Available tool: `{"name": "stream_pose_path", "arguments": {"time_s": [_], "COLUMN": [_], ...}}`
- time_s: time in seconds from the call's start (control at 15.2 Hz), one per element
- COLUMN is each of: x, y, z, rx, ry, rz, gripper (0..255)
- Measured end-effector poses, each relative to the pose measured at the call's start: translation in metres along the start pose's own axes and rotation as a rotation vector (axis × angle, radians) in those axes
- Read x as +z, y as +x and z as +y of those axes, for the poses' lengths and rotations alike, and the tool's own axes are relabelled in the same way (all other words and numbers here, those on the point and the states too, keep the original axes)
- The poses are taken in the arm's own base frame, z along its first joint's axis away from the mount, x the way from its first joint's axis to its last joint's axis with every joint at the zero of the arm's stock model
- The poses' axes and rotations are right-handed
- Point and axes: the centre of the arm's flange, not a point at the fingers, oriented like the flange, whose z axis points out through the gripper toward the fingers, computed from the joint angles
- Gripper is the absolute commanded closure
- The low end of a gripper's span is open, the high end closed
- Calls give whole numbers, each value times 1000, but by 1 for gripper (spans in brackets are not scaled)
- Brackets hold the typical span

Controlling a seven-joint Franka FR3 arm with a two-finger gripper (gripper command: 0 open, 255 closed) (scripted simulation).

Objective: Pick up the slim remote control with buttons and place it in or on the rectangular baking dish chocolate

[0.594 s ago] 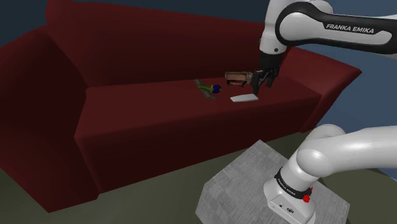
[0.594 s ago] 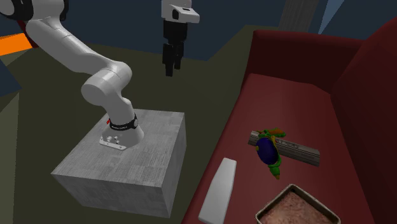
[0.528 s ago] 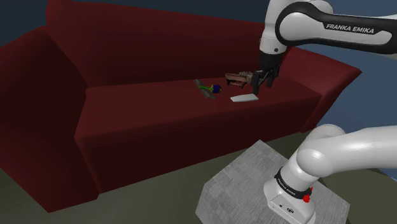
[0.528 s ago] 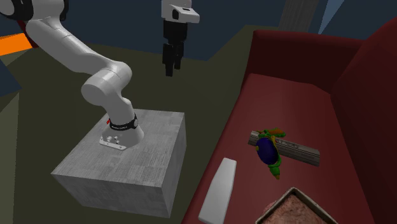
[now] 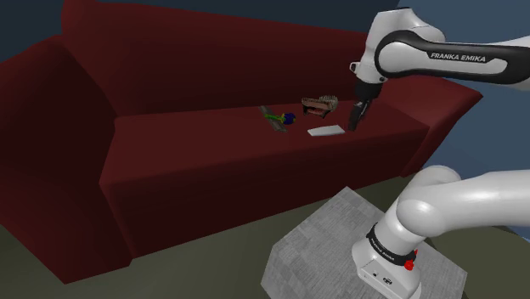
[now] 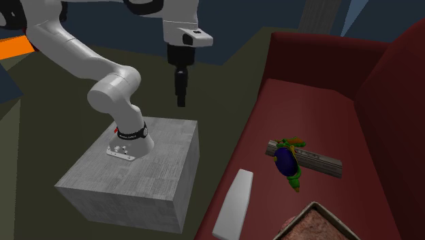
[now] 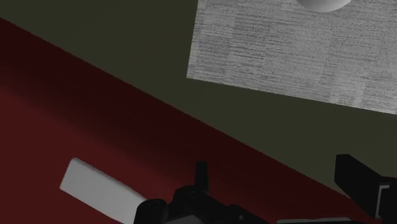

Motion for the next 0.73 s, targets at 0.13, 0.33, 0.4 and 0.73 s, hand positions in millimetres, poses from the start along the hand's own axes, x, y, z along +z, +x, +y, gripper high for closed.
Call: {"name": "stream_pose_path", "arguments": {"time_s": [0.13, 0.33, 0.4, 0.73], "x": [15, 36, 44, 81], "y": [0, 3, 3, 23], "z": [23, 58, 66, 119], "rx": [-86, -212, -256, -469], "ry": [0, 2, 2, 4], "rz": [14, 37, 45, 82], "gripper": [0, 0, 0, 0]}}
